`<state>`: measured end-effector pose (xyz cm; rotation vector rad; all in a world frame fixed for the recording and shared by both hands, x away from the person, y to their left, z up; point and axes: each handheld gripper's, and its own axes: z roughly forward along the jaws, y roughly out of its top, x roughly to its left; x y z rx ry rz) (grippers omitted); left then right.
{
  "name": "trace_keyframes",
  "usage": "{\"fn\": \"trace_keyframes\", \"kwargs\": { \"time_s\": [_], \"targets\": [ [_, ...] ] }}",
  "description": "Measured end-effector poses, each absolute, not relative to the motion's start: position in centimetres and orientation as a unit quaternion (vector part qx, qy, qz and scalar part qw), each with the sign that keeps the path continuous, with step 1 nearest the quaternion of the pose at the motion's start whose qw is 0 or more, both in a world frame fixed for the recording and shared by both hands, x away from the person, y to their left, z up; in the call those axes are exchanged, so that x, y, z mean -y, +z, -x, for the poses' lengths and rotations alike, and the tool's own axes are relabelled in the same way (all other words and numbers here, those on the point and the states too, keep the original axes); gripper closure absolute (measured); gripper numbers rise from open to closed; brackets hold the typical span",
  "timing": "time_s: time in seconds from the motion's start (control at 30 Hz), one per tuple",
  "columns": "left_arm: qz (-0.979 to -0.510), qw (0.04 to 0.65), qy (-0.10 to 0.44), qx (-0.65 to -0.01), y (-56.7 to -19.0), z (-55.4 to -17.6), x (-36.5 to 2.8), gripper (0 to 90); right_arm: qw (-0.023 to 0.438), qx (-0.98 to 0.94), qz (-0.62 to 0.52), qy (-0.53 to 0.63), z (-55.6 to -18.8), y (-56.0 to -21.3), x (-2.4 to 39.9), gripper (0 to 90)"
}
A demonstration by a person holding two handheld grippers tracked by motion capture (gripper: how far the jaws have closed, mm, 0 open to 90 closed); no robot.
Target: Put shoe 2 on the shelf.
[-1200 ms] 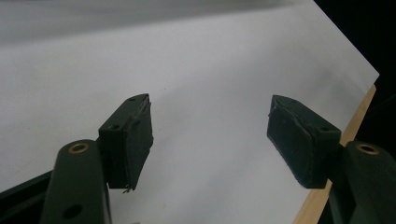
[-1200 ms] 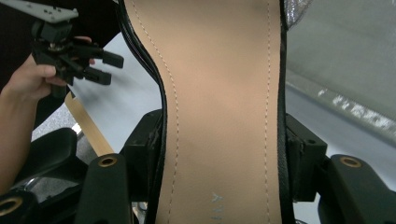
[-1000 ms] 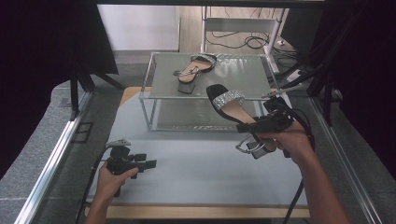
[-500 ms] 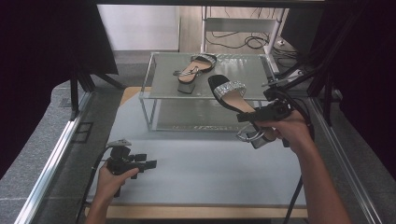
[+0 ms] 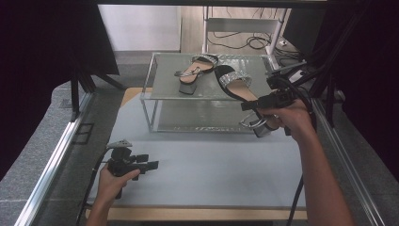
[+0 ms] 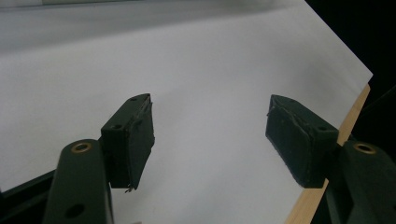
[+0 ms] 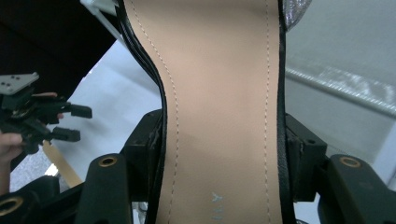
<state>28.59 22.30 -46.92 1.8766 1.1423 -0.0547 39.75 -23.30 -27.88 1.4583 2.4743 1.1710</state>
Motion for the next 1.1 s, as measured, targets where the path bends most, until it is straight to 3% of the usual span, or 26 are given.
{"fn": "trace_keyframes", "kwargs": {
  "time_s": [1.1],
  "targets": [
    [-0.767, 0.45, -0.018, -0.458, -47.4, -28.7, -22.0, 33.8, 0.038, -0.774, -0.526, 0.349, -50.6, -26.8, 21.9, 41.5]
  ]
}}
